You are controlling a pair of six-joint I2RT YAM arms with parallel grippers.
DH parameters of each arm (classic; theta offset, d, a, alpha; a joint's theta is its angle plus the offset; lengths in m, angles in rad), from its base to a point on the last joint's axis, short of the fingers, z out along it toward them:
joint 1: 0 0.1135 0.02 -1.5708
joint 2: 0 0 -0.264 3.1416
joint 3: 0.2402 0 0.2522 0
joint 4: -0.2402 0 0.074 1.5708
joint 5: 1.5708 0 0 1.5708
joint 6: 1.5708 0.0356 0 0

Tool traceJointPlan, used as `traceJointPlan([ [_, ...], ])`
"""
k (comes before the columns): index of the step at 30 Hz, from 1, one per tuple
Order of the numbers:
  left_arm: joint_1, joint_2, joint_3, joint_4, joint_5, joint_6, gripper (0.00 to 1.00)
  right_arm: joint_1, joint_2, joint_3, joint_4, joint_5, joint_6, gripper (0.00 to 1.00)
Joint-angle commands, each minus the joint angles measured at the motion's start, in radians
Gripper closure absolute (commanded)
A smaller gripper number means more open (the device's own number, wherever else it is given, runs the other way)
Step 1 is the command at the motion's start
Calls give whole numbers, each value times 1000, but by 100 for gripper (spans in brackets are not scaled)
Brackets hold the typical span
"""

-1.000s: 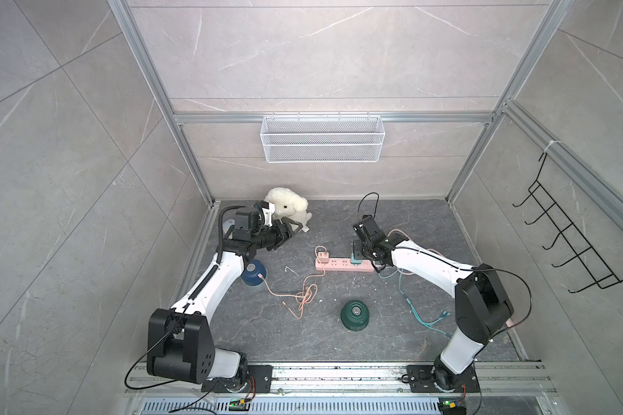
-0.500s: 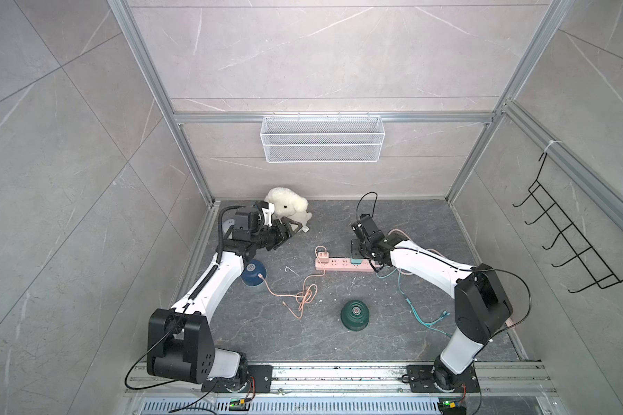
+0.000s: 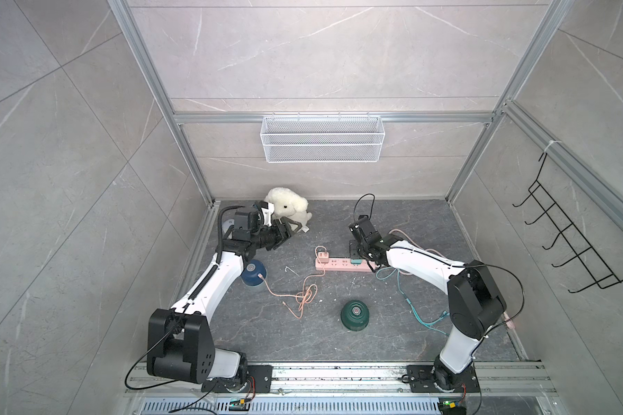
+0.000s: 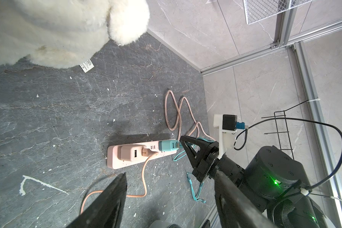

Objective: Charge the cordless meat grinders
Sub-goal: Insert the charging cable into the plug.

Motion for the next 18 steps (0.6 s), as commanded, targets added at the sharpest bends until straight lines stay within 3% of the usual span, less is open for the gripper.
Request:
traceJointPlan([
  [1,7,-17,13,14,10,14,28,-5,-13,-39,-32,27,20,100],
  [11,7,-21,13,14,9,8,28,-4,8,-66,-2,12,39,100],
  [18,7,-15,12,17,6,8,28,89,30,-123,23,155,104,100],
])
